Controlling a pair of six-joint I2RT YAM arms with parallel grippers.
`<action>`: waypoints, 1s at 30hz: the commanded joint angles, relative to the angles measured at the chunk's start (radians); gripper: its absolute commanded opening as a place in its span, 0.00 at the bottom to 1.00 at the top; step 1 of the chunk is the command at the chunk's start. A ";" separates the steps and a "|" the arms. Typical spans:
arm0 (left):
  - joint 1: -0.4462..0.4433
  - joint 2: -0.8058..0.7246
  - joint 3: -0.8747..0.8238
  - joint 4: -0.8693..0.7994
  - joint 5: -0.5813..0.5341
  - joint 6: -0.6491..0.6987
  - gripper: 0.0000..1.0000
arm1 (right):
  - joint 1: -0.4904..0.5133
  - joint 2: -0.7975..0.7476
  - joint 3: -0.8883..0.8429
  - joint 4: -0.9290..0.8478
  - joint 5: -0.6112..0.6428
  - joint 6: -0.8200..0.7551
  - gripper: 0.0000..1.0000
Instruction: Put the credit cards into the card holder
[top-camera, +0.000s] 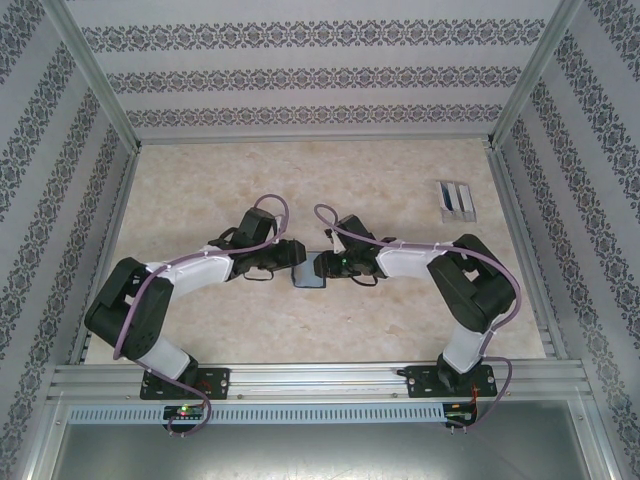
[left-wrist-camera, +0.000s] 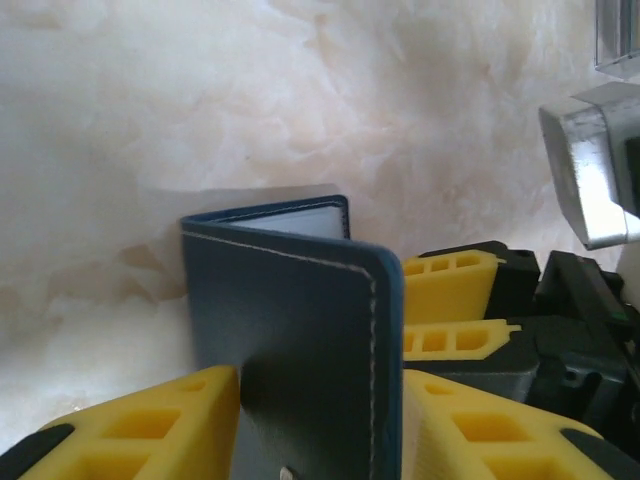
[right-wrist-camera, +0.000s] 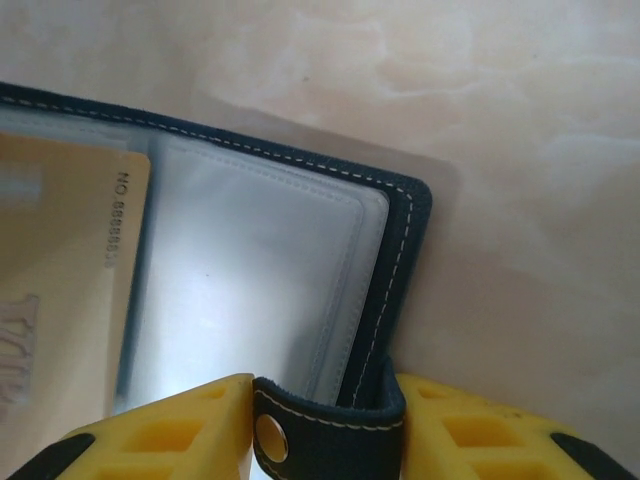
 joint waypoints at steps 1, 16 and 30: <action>-0.022 0.013 0.034 -0.059 -0.020 0.043 0.45 | 0.000 0.052 -0.015 0.148 -0.152 0.082 0.39; -0.030 0.124 0.051 -0.081 -0.063 0.067 0.38 | -0.019 -0.066 -0.067 -0.004 0.218 0.051 0.46; -0.029 0.169 0.049 -0.046 -0.032 0.042 0.34 | -0.021 -0.148 -0.119 0.017 0.259 0.085 0.33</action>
